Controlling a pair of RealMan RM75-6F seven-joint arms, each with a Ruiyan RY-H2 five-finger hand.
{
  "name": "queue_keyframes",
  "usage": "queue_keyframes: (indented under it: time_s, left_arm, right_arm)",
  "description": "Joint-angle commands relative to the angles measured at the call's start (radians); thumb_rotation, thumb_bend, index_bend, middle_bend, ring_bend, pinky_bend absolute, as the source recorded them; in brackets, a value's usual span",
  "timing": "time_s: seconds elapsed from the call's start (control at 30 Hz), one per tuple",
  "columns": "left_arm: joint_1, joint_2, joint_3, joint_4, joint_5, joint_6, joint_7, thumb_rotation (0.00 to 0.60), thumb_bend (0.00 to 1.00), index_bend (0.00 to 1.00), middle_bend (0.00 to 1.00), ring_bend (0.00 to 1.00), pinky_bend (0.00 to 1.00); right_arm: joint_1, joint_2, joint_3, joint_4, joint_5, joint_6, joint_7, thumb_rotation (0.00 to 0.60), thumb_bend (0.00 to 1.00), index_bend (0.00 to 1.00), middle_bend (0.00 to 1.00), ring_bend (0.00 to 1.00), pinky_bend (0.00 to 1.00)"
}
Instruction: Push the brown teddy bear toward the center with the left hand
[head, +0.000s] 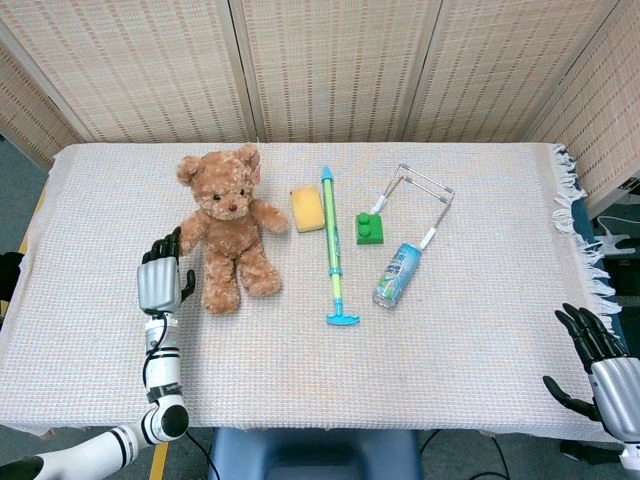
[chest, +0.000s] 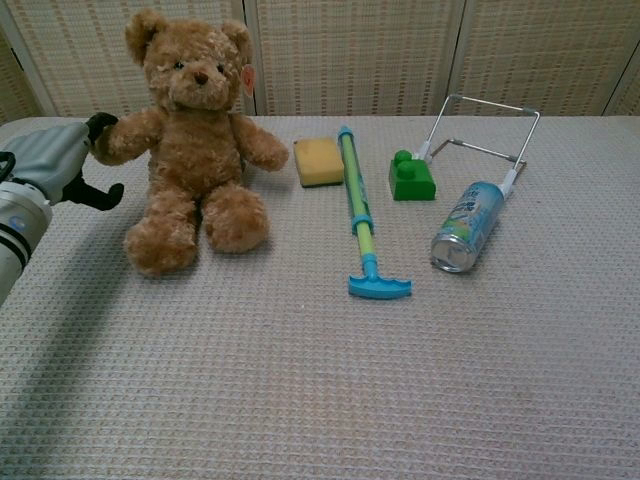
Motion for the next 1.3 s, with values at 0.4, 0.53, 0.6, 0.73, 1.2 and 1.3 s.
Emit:
queue_keyframes:
  time_s: [0.4, 0.53, 0.6, 0.73, 1.2, 1.3]
  left_arm:
    - [-0.089, -0.074, -0.061, 0.070, -0.067, 0.051, -0.032, 0.600, 0.43, 0.05, 0.21, 0.19, 0.32]
    - [-0.111, -0.089, -0.065, 0.092, -0.064, 0.069, -0.054, 0.600, 0.43, 0.12, 0.28, 0.23, 0.34]
    - [-0.121, -0.097, -0.062, 0.112, -0.061, 0.076, -0.056, 0.600, 0.43, 0.15, 0.31, 0.25, 0.36]
    - [-0.136, -0.111, -0.054, 0.154, -0.046, 0.087, -0.088, 0.600, 0.44, 0.18, 0.36, 0.29, 0.39]
    - [-0.166, -0.154, 0.009, 0.346, 0.071, 0.137, -0.271, 0.600, 0.48, 0.20, 0.38, 0.33, 0.47]
    - [-0.160, -0.153, 0.019, 0.351, 0.056, 0.106, -0.253, 0.600, 0.48, 0.23, 0.40, 0.33, 0.47]
  right_arm:
    - [0.002, 0.002, -0.002, -0.004, 0.002, -0.006, 0.001, 0.600, 0.14, 0.00, 0.02, 0.00, 0.21]
    - [0.003, 0.005, -0.003, -0.005, 0.003, -0.009, 0.004, 0.600, 0.14, 0.00, 0.02, 0.00, 0.21]
    - [0.004, 0.006, -0.002, -0.006, 0.005, -0.010, 0.005, 0.600, 0.14, 0.00, 0.02, 0.00, 0.21]
    - [0.005, 0.007, -0.003, -0.006, 0.004, -0.011, 0.007, 0.600, 0.14, 0.00, 0.02, 0.00, 0.21]
    - [0.008, 0.010, -0.008, -0.013, 0.004, -0.023, 0.000, 0.600, 0.14, 0.00, 0.02, 0.00, 0.21]
    - [0.008, 0.010, -0.009, -0.014, 0.005, -0.025, 0.000, 0.600, 0.14, 0.00, 0.02, 0.00, 0.21]
